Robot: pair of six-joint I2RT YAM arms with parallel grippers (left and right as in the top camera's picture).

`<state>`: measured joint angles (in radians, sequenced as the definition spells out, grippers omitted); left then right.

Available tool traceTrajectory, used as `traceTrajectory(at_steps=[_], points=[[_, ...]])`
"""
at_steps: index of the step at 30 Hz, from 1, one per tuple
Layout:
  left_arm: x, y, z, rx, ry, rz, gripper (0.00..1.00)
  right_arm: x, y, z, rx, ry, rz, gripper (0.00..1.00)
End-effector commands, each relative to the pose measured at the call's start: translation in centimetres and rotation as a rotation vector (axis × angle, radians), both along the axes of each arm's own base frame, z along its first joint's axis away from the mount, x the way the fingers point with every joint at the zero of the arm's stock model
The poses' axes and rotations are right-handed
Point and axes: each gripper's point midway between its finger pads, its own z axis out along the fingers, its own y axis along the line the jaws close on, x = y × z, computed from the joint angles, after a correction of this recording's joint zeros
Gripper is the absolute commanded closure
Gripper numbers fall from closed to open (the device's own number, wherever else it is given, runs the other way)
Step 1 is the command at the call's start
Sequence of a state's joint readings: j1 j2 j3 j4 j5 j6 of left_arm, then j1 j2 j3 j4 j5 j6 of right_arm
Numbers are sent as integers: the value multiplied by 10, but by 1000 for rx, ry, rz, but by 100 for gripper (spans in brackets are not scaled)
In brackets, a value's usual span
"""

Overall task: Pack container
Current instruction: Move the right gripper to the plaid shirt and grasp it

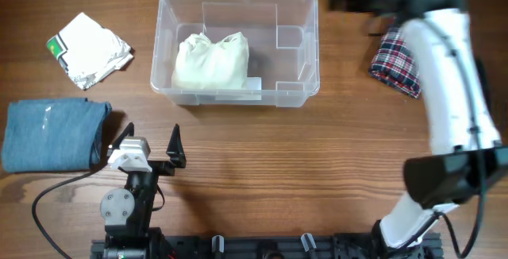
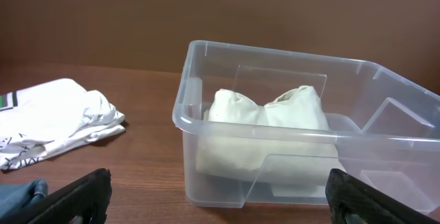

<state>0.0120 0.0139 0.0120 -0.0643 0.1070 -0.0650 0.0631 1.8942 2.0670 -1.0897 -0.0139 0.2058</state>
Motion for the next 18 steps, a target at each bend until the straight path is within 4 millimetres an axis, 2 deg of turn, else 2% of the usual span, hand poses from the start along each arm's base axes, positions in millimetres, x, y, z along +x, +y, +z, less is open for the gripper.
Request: traceTrajectory(at_steps=[1, 3, 5, 7, 12, 15, 18], points=[[0, -3, -2, -4, 2, -17, 0, -3, -64, -30, 44, 105, -179, 0], [0, -3, -2, -3, 1, -18, 0, -13, -91, -53, 56, 193, -241, 0], [0, -3, -2, -3, 2, -17, 0, -32, -115, -92, 105, 340, -298, 0], [0, -3, -2, -3, 2, -18, 0, -43, -128, -115, 124, 399, -351, 0], [0, -3, -2, -4, 2, -18, 0, -79, -150, -203, 177, 523, -445, 0], [0, -3, -2, -3, 2, -18, 0, -77, -151, -233, 245, 478, -443, 0], [0, -3, -2, -3, 2, -17, 0, -63, -156, -246, 279, 384, -436, 0]])
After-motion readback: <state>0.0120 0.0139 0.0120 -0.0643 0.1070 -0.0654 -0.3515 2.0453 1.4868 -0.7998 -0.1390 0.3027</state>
